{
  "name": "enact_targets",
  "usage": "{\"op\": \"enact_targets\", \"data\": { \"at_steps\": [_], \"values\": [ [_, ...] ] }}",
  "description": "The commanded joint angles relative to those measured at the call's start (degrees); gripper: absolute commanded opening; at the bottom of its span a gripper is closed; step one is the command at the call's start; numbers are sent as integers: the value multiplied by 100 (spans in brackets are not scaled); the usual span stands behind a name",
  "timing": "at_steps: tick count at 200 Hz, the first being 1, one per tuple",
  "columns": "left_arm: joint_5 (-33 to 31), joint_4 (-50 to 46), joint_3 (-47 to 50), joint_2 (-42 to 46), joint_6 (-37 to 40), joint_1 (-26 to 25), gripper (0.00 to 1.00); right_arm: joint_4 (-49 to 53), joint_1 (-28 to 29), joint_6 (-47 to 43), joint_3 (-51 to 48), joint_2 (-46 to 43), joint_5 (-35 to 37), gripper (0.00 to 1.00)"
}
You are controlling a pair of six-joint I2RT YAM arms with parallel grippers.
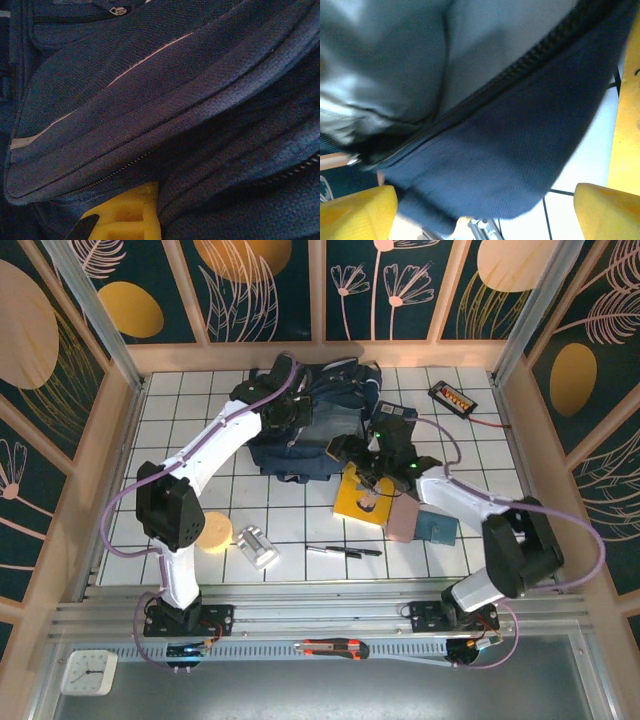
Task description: Pack the student bag
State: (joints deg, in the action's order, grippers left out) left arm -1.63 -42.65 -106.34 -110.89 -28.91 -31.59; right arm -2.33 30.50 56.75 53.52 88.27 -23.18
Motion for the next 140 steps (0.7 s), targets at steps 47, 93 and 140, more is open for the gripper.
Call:
{"op": "enact_targets", "data": {
  "at_steps": [47, 93, 140],
  "values": [
    [458, 374, 229, 465, -624, 92, 0, -642, 18, -74, 790, 1344, 354, 6],
    [-458, -742, -1479, 58, 406, 890, 0, 555, 52, -1538, 1175, 1756, 972, 0],
    [-1969, -1114, -2560, -226, 1145, 1483, 0, 1106, 52, -2299, 1117, 1876, 1607, 0]
  ]
}}
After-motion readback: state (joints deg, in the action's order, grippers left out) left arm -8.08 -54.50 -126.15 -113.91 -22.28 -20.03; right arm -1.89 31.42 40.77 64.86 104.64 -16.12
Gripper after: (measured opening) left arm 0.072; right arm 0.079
